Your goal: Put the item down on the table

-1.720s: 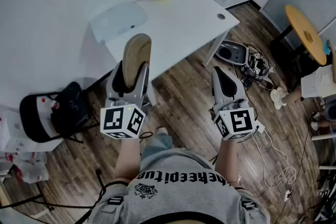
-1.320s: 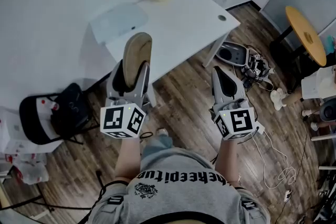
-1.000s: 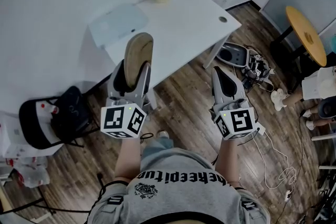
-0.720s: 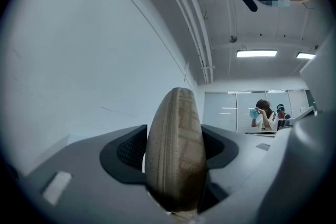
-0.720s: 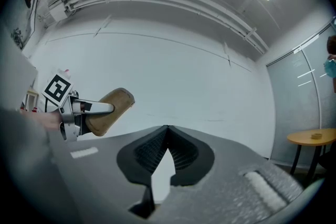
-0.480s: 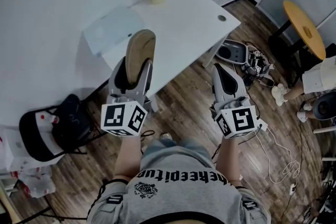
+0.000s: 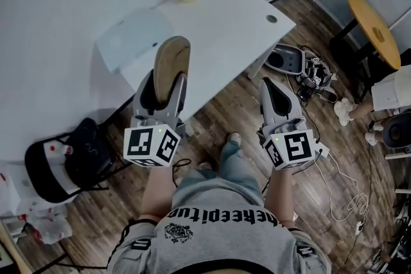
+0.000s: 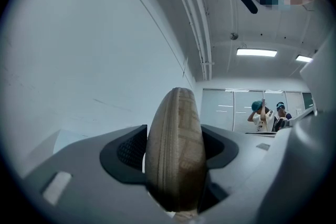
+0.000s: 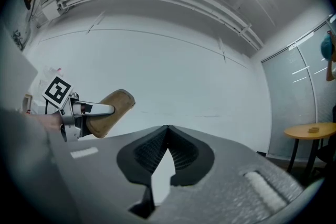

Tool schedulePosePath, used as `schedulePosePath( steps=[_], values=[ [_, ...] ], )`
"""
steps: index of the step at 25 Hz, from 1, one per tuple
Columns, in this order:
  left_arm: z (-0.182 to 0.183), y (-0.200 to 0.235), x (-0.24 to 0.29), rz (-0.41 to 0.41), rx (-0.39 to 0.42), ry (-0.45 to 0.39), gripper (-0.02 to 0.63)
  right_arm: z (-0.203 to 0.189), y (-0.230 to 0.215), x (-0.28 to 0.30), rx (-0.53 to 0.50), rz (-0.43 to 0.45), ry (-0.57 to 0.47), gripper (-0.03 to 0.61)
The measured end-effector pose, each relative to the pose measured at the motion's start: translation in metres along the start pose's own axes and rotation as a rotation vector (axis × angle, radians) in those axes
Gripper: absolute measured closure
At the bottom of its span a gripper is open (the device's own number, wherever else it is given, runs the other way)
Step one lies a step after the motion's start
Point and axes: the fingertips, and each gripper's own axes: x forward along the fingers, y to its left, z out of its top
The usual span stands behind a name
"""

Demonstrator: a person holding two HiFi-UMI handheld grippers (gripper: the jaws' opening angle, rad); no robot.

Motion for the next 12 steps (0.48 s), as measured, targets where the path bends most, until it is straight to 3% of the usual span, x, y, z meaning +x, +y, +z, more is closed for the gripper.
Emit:
schedulePosePath(
  steps=[12],
  values=[
    [-0.004,0.013,0.058,0.067,0.003,-0.014,0.318,-0.005,-0.039,0.065,0.003,0.079,-0.006,0.578]
  ],
)
